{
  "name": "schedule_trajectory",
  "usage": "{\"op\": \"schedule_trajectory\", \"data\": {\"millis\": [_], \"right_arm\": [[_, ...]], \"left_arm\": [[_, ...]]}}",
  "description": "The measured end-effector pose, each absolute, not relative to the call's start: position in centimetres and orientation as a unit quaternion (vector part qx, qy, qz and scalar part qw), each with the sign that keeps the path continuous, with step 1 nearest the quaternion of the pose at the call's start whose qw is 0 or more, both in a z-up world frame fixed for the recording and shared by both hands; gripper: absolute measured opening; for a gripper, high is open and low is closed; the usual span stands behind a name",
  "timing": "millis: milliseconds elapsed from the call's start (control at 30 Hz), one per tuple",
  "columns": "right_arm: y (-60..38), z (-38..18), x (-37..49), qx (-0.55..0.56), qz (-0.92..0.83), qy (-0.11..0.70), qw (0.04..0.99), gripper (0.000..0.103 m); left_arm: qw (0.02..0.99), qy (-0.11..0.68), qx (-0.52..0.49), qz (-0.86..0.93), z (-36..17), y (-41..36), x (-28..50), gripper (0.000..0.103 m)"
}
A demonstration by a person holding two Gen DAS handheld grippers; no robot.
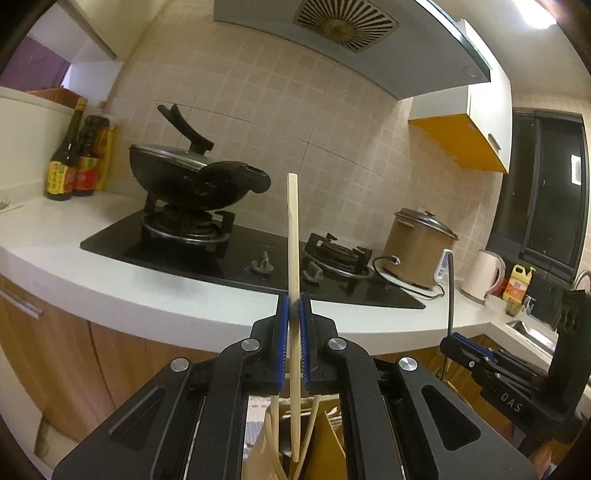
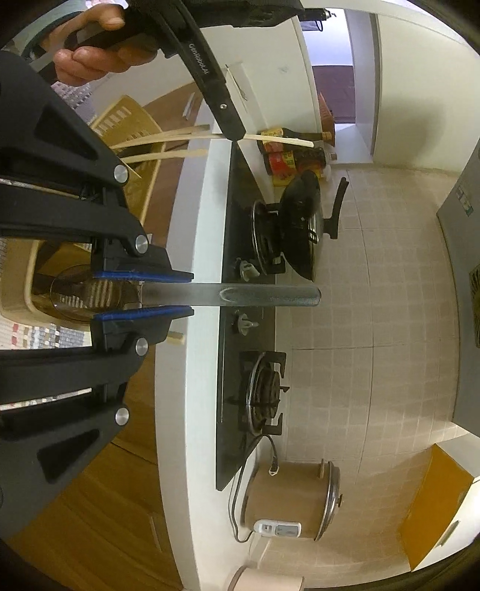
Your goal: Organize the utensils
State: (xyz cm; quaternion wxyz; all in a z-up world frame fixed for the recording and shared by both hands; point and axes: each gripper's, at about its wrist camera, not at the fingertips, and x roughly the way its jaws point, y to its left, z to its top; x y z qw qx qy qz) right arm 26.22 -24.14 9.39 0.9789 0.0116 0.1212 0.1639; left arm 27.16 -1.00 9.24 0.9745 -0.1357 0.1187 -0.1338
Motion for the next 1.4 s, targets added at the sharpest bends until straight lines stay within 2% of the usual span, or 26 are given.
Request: {"op": "schedule_trajectory", "data": {"millis": [67, 133, 200, 300, 500, 533, 567, 733, 800, 867, 967, 1167, 1400], "right_arm": [[-24.1, 9.4, 25.8, 0.013, 0.168, 0.129, 0.977, 0.011], [-24.3, 9.5, 25.1, 0.012, 0.165, 0.132, 0.977, 0.019], [-24.7, 9.7, 24.0, 0.012, 0.16, 0.129, 0.979, 0.053], [-25.4, 10.0, 22.2, 0.022, 0.159, 0.127, 0.979, 0.054], [-26.5, 10.1, 17.4, 0.036, 0.15, 0.141, 0.978, 0.054], [-26.5, 9.9, 16.6, 0.037, 0.148, 0.144, 0.978, 0.055], [-26.5, 9.8, 16.0, 0.039, 0.148, 0.146, 0.977, 0.057], [-26.4, 8.4, 12.0, 0.052, 0.143, 0.145, 0.978, 0.068], [-26.2, 7.8, 11.1, 0.058, 0.136, 0.142, 0.979, 0.071], [-26.0, 7.0, 10.4, 0.065, 0.12, 0.135, 0.981, 0.073], [-25.6, 5.5, 9.0, 0.068, 0.078, 0.109, 0.989, 0.078], [-24.9, 3.9, 7.6, 0.045, 0.021, 0.061, 0.997, 0.089], [-25.1, 2.6, 8.3, 0.04, 0.004, 0.061, 0.997, 0.091]], "left_arm": [[0.972, 0.122, -0.138, -0.143, 9.3, -0.8, 26.8, 0.004], [0.971, 0.126, -0.135, -0.151, 9.6, -0.8, 26.2, 0.007], [0.97, 0.128, -0.131, -0.158, 9.8, -0.8, 25.5, 0.01], [0.968, 0.13, -0.136, -0.165, 10.3, -0.2, 23.6, 0.015], [0.964, 0.131, -0.149, -0.18, 10.7, 0.7, 18.8, 0.033], [0.964, 0.132, -0.147, -0.18, 10.7, 0.7, 17.8, 0.039], [0.964, 0.132, -0.147, -0.18, 10.5, 0.7, 16.9, 0.044], [0.963, 0.147, -0.137, -0.182, 8.8, 0.0, 12.9, 0.051], [0.963, 0.154, -0.133, -0.178, 7.8, -0.3, 11.8, 0.056], [0.966, 0.155, -0.131, -0.162, 6.6, -0.7, 10.7, 0.066], [0.973, 0.152, -0.12, -0.123, 4.7, -1.3, 9.7, 0.073], [0.989, 0.12, -0.07, -0.054, 2.2, -2.8, 8.6, 0.085], [0.99, 0.136, -0.023, -0.029, 0.6, -4.4, 9.3, 0.089]]}}
